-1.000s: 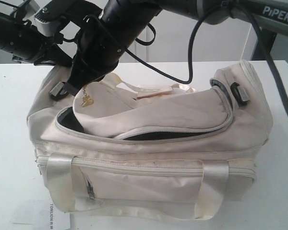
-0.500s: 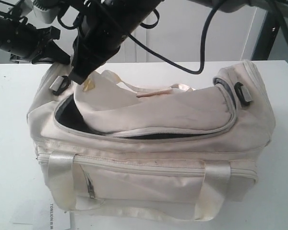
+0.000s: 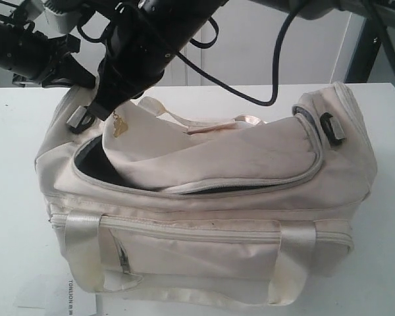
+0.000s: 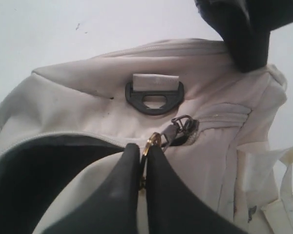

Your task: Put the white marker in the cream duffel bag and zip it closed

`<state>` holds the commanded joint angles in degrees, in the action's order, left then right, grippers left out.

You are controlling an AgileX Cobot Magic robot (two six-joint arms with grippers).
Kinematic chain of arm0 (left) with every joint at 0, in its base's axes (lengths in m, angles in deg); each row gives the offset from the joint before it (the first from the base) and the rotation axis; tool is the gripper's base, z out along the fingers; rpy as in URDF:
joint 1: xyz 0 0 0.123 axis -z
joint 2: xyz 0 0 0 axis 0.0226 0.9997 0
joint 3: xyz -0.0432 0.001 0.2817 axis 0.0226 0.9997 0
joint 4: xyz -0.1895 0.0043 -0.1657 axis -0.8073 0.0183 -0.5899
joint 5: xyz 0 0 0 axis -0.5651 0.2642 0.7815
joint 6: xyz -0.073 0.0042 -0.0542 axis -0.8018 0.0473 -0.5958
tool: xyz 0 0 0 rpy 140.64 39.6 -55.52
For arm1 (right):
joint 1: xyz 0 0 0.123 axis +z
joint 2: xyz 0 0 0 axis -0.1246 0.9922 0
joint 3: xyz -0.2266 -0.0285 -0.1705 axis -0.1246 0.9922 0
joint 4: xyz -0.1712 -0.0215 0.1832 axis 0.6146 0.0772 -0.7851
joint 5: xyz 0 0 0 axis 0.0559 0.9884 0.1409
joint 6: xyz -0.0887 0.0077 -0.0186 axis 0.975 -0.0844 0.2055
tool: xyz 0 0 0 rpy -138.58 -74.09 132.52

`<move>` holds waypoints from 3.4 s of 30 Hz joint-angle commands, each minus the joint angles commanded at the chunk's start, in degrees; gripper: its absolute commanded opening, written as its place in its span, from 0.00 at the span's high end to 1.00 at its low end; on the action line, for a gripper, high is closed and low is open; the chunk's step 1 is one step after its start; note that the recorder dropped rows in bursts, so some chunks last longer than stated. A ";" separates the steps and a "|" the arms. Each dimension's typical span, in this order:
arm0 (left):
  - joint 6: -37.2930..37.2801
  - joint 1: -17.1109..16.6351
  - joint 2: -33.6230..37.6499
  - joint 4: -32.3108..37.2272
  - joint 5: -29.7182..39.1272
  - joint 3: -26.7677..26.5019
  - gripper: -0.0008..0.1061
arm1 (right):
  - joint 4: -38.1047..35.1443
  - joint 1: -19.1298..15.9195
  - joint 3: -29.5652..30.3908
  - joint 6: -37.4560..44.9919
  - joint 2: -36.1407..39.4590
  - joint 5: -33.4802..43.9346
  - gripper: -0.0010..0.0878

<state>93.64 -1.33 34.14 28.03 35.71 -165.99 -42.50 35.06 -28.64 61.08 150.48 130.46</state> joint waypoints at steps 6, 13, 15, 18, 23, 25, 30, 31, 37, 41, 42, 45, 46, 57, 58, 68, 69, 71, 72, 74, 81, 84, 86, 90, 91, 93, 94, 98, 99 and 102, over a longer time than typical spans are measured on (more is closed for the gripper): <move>0.01 0.00 0.00 0.00 0.00 0.00 0.99 | -3.14 0.00 0.00 0.67 -0.16 3.94 0.99; 0.01 0.00 0.00 0.00 0.00 0.00 0.99 | 0.32 0.00 0.00 0.67 -0.05 3.94 0.99; 0.01 -0.13 0.00 0.21 0.00 0.00 0.99 | 4.38 0.00 0.24 0.67 0.27 3.94 0.99; 0.01 -0.96 0.00 -0.03 0.00 0.00 0.99 | 5.41 0.00 1.23 1.42 0.82 3.94 0.99; 0.01 -2.65 0.00 -0.81 0.41 0.00 0.99 | 1.23 0.00 1.99 4.13 2.73 3.94 0.99; 0.01 -2.79 0.00 -0.89 0.27 0.00 0.99 | -1.60 0.00 1.99 6.73 3.09 3.94 0.99; 0.01 -2.79 0.00 -0.89 -0.27 0.00 0.99 | -6.35 0.00 1.99 11.64 3.23 3.94 0.99; 0.01 -2.79 0.00 -0.89 -0.27 0.00 0.99 | -6.35 0.00 1.99 10.88 3.23 3.94 0.99; 0.01 -2.79 0.00 -0.89 -0.50 0.00 0.99 | -2.73 0.00 3.49 3.67 2.98 3.94 0.99; -0.14 -3.25 0.00 -1.87 -0.50 0.00 0.99 | 0.90 0.00 5.27 0.95 2.98 3.94 0.99; -0.14 -3.36 0.00 -1.82 -0.50 0.00 0.99 | 0.90 0.00 5.42 0.95 2.86 3.94 0.99; -0.14 -3.50 0.00 -1.82 -0.50 0.00 0.99 | 0.26 0.00 5.40 0.95 2.72 3.94 0.99; -0.14 -3.50 0.00 -1.82 -0.50 0.00 0.99 | -0.37 0.00 5.40 0.84 2.72 3.94 0.99; -1.11 -3.49 0.00 -1.82 -2.32 0.00 0.99 | -11.03 0.00 5.54 -2.51 2.49 3.94 0.99; -1.10 -3.49 0.00 -1.82 -2.42 0.00 0.99 | -9.98 0.00 5.67 -2.48 2.22 3.94 0.99; -1.10 -3.49 -0.35 -2.02 -2.53 0.00 0.99 | -10.23 0.25 7.56 -4.84 1.21 3.94 0.99; -1.10 -3.49 -0.33 -2.02 -2.78 0.00 0.99 | -9.02 0.69 7.66 -4.84 0.43 3.94 0.99; -1.10 -3.49 -0.33 -2.39 -2.98 0.00 0.99 | -7.99 1.18 9.00 -4.84 -0.13 3.94 0.99; -1.10 -3.49 -0.33 -2.39 -2.98 0.00 0.99 | -7.51 1.18 10.23 -4.84 -0.13 3.94 0.99; -1.10 -3.49 -0.33 -2.53 -3.03 0.00 0.99 | -5.54 1.18 12.03 -4.84 -0.13 3.94 0.99; -2.29 -4.67 -0.33 -2.17 -4.81 0.00 0.99 | -8.32 1.18 12.12 -2.64 -5.49 3.94 0.99; -2.29 -4.67 -0.33 -2.03 -4.81 0.00 0.99 | -6.18 1.18 12.12 -1.30 -5.27 3.94 0.99; -1.91 -4.67 -0.33 -2.04 -3.80 0.00 0.99 | -2.50 1.18 12.12 -1.56 -3.34 2.72 0.99; -0.59 -4.67 -0.33 -1.81 -1.53 0.00 0.94 | 1.43 1.08 12.12 -1.68 0.33 -8.20 0.99; -0.37 -4.67 -0.33 -1.81 -1.29 0.00 0.90 | 1.38 1.08 12.12 -1.68 0.62 -10.29 0.99; -0.36 -4.67 -0.33 -1.38 -0.66 0.00 0.76 | 1.38 1.08 12.12 -1.68 0.89 -12.76 0.99; -0.13 -4.67 -0.33 -1.38 -0.38 0.00 0.69 | 1.38 1.08 12.12 -1.19 0.89 -13.01 0.99; 0.64 -4.67 -0.33 -1.38 0.41 0.00 0.37 | 1.38 1.08 12.12 -0.51 0.89 -11.53 0.99; 0.66 -4.67 -0.33 -1.38 0.88 0.00 0.33 | 1.38 1.08 12.12 -0.51 0.89 -10.83 0.99; 1.24 -4.67 -0.33 -1.38 4.51 0.00 0.33 | 1.15 1.08 12.12 -0.40 0.89 -9.17 0.99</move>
<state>94.88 -6.00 33.80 26.65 40.23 -165.99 -41.35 36.14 -16.52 60.68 151.37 121.29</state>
